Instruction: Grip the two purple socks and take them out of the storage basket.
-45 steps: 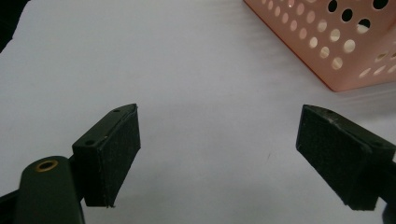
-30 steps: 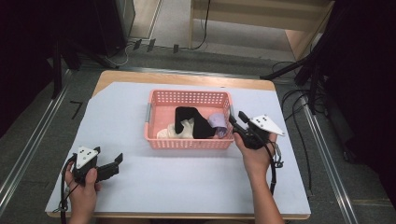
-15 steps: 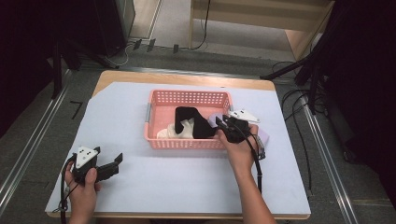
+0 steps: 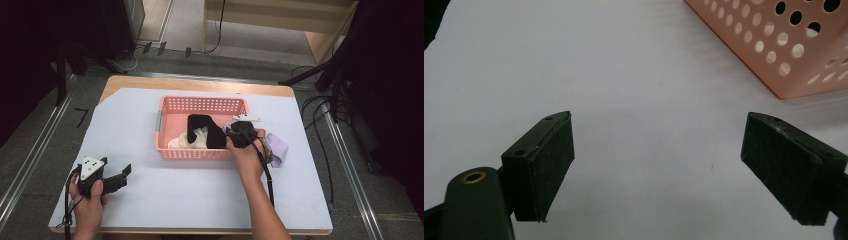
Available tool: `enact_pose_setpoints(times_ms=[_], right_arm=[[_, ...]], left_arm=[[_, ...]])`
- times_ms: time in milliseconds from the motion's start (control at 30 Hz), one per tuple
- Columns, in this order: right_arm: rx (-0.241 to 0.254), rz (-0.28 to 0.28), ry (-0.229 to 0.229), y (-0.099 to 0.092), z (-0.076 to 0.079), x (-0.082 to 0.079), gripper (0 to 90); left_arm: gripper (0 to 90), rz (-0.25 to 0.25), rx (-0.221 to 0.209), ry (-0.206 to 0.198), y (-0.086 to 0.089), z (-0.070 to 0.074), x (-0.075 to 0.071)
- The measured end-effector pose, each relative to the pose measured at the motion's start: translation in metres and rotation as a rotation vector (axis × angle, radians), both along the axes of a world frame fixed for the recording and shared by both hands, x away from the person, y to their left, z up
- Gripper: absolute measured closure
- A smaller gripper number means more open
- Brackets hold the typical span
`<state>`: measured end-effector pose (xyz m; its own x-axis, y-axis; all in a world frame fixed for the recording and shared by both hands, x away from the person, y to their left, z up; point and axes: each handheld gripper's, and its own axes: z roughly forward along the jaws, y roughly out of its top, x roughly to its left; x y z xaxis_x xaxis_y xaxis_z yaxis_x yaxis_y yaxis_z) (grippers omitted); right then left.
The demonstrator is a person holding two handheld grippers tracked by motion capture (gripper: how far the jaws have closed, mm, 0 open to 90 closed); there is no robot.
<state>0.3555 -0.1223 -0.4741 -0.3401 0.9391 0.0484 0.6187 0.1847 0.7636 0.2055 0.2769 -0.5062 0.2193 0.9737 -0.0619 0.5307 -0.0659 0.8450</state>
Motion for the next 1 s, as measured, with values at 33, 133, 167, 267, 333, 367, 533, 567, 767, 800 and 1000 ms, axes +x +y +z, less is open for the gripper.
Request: enact_pose_setpoints(times_ms=[33, 133, 167, 267, 333, 367, 533, 567, 767, 800, 1000], right_arm=[[-0.006, -0.005, 0.005, 0.002, -0.001, 0.001, 68.4], [-0.031, -0.014, 0.014, 0.006, -0.002, 0.003, 66.1], [-0.048, -0.021, 0.014, 0.007, -0.003, 0.004, 65.9], [-0.075, -0.037, 0.028, 0.011, -0.004, 0.006, 64.8], [-0.086, -0.031, 0.101, 0.015, -0.005, 0.01, 61.4], [-0.093, -0.029, 0.113, 0.016, -0.006, 0.01, 60.5], [-0.157, 0.004, 0.184, 0.019, -0.007, 0.013, 61.0], [-0.172, 0.006, 0.214, 0.02, -0.008, 0.015, 62.5], [-0.18, -0.024, 0.282, 0.019, -0.009, 0.018, 87.9], [-0.167, -0.025, 0.265, 0.018, -0.009, 0.016, 88.5], [-0.053, 0.007, 0.143, 0.009, -0.006, 0.008, 89.1]], left_arm=[[14.6, 0.0, -0.001, -0.001, 0.0, 0.0, 0.0], [14.6, -0.001, -0.001, 0.0, 0.0, 0.0, 0.0], [14.6, 0.0, -0.001, 0.0, 0.0, 0.0, 0.0], [14.6, 0.001, -0.001, -0.004, 0.0, 0.0, 0.0], [14.6, 0.001, -0.001, -0.004, 0.0, 0.0, 0.0], [14.6, 0.001, -0.001, -0.005, 0.0, 0.0, 0.0], [14.6, 0.001, -0.001, -0.005, 0.0, 0.0, 0.0], [14.6, 0.002, -0.001, -0.006, 0.0, 0.0, 0.0], [14.6, 0.002, -0.003, -0.004, 0.0, 0.0, 0.0], [14.6, 0.001, -0.003, -0.002, 0.0, 0.0, 0.0], [14.6, 0.001, -0.006, 0.0, 0.0, 0.0, 0.0]])
